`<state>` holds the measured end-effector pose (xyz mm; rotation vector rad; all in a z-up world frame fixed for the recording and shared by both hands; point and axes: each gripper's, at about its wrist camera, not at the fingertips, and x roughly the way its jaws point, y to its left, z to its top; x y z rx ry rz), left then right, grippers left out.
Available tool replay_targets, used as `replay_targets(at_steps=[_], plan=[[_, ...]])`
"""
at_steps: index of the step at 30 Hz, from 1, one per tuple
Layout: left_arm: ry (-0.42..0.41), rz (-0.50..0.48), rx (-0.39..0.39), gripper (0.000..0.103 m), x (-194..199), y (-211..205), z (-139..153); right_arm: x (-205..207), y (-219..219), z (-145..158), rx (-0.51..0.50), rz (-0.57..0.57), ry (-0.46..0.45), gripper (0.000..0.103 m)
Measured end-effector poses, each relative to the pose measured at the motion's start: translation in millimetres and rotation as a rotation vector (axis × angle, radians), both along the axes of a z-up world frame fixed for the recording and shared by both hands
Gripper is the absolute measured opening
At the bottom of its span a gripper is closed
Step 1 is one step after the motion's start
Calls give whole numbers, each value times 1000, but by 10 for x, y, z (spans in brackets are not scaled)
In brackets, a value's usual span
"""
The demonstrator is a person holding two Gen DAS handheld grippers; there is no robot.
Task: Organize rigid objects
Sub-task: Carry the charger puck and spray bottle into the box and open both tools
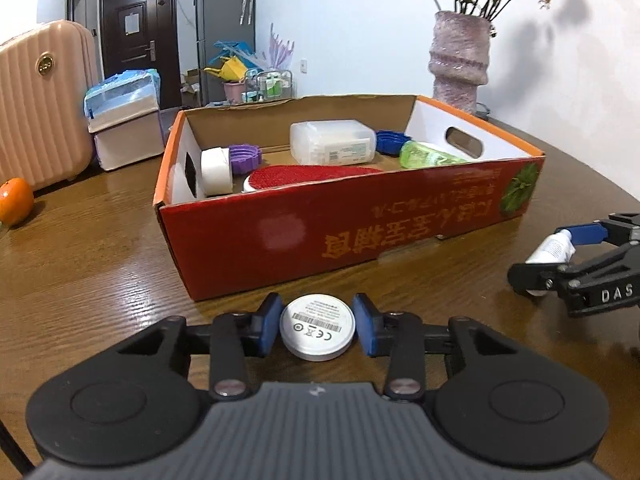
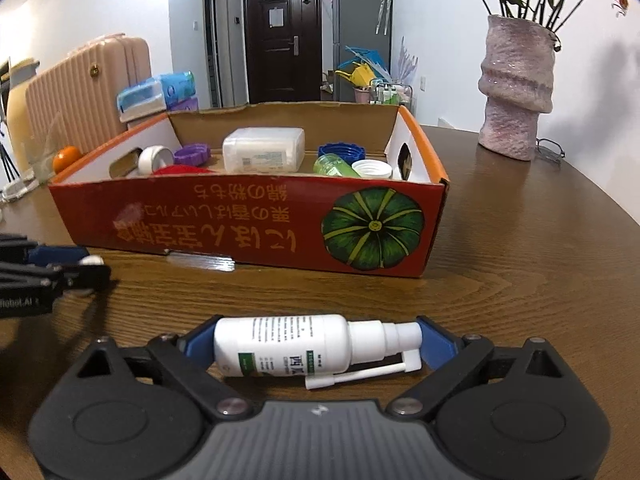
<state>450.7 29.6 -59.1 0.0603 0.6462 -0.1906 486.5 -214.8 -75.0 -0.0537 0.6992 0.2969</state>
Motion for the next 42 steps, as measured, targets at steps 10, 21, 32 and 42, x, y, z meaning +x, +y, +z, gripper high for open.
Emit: replay_targets(at_steps=[10,21,32,42], plan=[[-171,106,-31,40,-823,7,382,-677,4,383,17,2,-138,98],[-257,171,-71,40,-1766,2,665,-1644,119,537,75,29,-199,98],[-311,162,-85,40,-2326,-56,860,-2285,87,774,91,45,-278,98],[-312,151,-80,40,-2107,-63,882,-2192,61,796,108,48,-277,98]])
